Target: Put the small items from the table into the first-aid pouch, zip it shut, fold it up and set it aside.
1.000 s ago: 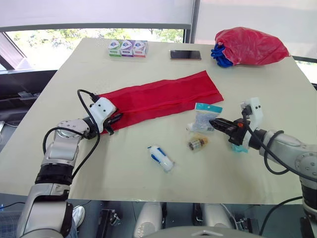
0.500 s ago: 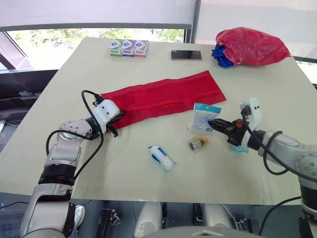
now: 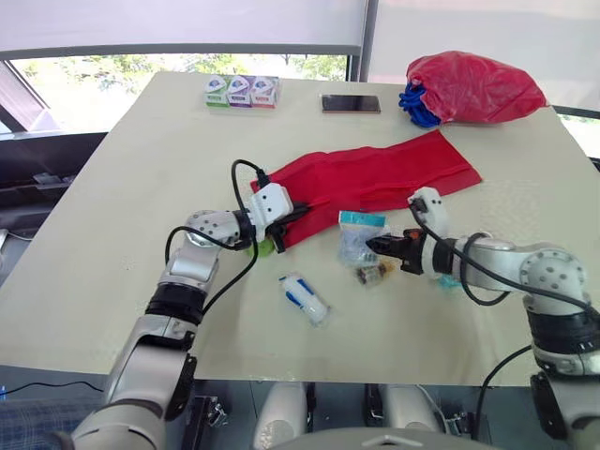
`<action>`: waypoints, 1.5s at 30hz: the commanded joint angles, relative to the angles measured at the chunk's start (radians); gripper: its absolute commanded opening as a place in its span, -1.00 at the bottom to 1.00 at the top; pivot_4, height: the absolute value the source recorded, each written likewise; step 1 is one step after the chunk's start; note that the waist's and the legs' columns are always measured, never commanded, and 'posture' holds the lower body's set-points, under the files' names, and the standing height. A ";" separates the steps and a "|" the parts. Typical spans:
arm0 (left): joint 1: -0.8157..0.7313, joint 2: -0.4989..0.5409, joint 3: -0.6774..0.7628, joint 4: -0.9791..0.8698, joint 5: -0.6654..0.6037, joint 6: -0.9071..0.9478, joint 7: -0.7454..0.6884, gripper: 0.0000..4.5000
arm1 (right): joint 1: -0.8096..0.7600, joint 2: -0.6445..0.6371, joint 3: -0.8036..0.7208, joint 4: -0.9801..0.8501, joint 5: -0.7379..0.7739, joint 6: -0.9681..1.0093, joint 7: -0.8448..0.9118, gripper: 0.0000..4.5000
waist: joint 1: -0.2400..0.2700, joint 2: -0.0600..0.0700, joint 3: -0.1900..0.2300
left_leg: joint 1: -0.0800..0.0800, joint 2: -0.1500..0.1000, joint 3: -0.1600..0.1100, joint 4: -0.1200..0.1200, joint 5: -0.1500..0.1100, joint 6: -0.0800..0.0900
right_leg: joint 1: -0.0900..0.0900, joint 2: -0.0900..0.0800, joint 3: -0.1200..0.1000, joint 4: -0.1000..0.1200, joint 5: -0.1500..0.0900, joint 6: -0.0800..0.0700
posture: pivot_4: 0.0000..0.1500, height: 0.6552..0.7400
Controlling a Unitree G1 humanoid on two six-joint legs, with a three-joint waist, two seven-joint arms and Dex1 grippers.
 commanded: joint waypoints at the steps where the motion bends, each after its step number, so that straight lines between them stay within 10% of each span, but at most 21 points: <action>1: -0.043 -0.011 0.004 0.015 -0.025 -0.049 -0.034 -0.99 | -0.060 0.032 -0.020 0.060 0.048 0.028 -0.058 -1.00 | -0.001 0.000 0.000 | 0.000 0.000 0.000 0.000 0.000 0.000 | 0.000 0.000 0.000 0.000 0.000 0.000 | 1.00 1.00; 8: -0.088 -0.057 -0.046 0.092 -0.006 -0.142 -0.122 -0.99 | -0.113 0.074 -0.044 0.126 0.124 0.056 -0.144 -1.00 | 0.002 0.000 0.000 | -0.001 0.000 -0.001 0.000 0.000 0.000 | 0.000 0.000 0.000 0.000 0.000 0.000 | 1.00 1.00; 27: -0.188 -0.078 -0.136 0.336 -0.027 -0.399 -0.528 -0.99 | 0.113 -0.327 -0.024 -0.188 0.394 -0.050 -0.048 -1.00 | -0.001 -0.001 0.000 | -0.001 0.001 -0.001 0.000 -0.001 0.003 | 0.000 0.000 0.000 -0.002 0.000 0.000 | 1.00 1.00; 45: -0.271 -0.030 -0.032 0.441 -0.008 -0.277 -0.383 -0.99 | -0.073 -0.089 0.170 0.062 0.397 -0.203 -0.288 -1.00 | -0.003 -0.001 -0.001 | -0.002 0.001 0.000 0.002 -0.001 0.003 | 0.000 0.000 0.000 -0.001 0.000 0.000 | 1.00 1.00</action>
